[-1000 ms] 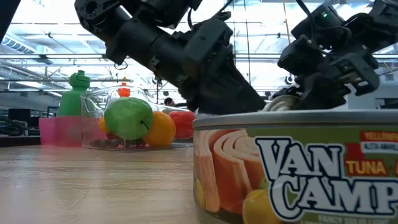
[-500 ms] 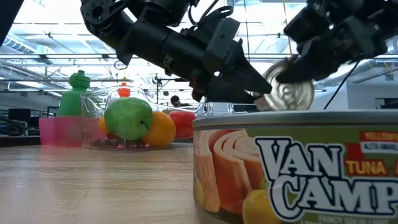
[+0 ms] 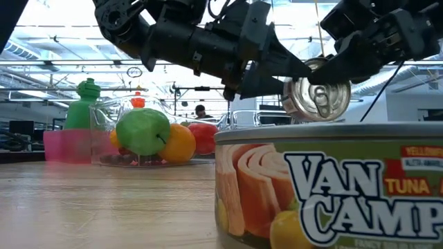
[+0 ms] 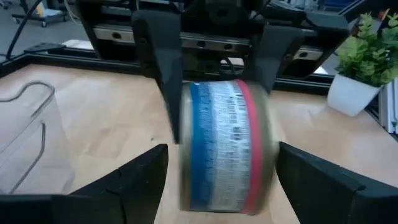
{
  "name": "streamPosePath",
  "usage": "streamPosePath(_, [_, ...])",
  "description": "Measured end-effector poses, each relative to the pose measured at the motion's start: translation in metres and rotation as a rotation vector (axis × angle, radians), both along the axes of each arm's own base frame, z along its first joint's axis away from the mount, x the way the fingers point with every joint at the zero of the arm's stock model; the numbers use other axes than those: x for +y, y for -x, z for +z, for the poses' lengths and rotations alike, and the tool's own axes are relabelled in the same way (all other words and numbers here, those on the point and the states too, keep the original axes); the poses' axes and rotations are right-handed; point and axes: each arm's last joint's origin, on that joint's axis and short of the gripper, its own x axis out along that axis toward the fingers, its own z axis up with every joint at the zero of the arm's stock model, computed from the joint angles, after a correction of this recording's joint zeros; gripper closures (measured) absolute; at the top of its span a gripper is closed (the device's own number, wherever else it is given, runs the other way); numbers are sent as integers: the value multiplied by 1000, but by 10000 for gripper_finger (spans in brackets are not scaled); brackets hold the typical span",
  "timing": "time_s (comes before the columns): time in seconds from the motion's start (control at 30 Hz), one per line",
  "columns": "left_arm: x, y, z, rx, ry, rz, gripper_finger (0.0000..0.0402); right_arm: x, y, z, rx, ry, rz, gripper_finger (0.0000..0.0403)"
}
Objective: Pick & Place Food Item
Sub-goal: Put the blue pink tuna can into the right transparent bin
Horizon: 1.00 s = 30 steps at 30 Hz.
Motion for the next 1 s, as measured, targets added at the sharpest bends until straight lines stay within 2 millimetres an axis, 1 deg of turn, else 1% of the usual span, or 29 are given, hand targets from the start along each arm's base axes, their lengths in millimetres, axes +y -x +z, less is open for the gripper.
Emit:
streamPosePath(0.1, [0,2,7,0,0,-4,101,-2,-1,3,-28,-14,-55,228])
streamPosePath(0.17, [1,6,23,-16,-13,-13,101,-4,-2,8,-70,-46,-89,228])
streamPosePath(0.27, [3,18,55,-26,-86,-5,101,-11,-7,23,-123,-58,-119,228])
streamPosePath(0.33, [5,31,81,-45,-141,22,101,-17,-10,32,-125,-45,-155,228])
streamPosePath(0.4, [8,45,106,-60,-188,64,101,-25,-16,43,-103,-11,-191,228])
streamPosePath(0.47, [12,58,124,-57,-220,94,101,-37,-22,59,-89,15,-244,228])
streamPosePath(0.53, [15,70,136,-40,-234,116,101,-54,-30,75,-77,28,-322,228])
streamPosePath(0.63, [19,83,150,-29,-240,141,101,-88,-37,89,-53,4,-448,228])
streamPosePath(0.73, [21,89,151,6,-252,165,101,-129,-45,99,-79,-138,-508,228])
streamPosePath(0.8, [24,89,147,45,-263,180,101,-157,-51,94,-62,-248,-499,228])
streamPosePath(0.87, [27,89,144,74,-271,192,101,-182,-58,78,-22,-328,-512,228])
streamPosePath(0.93, [31,88,141,94,-268,207,101,-201,-64,61,26,-392,-539,228])
streamPosePath(1.0, [35,88,137,124,-259,217,101,-216,-71,50,50,-426,-556,228])
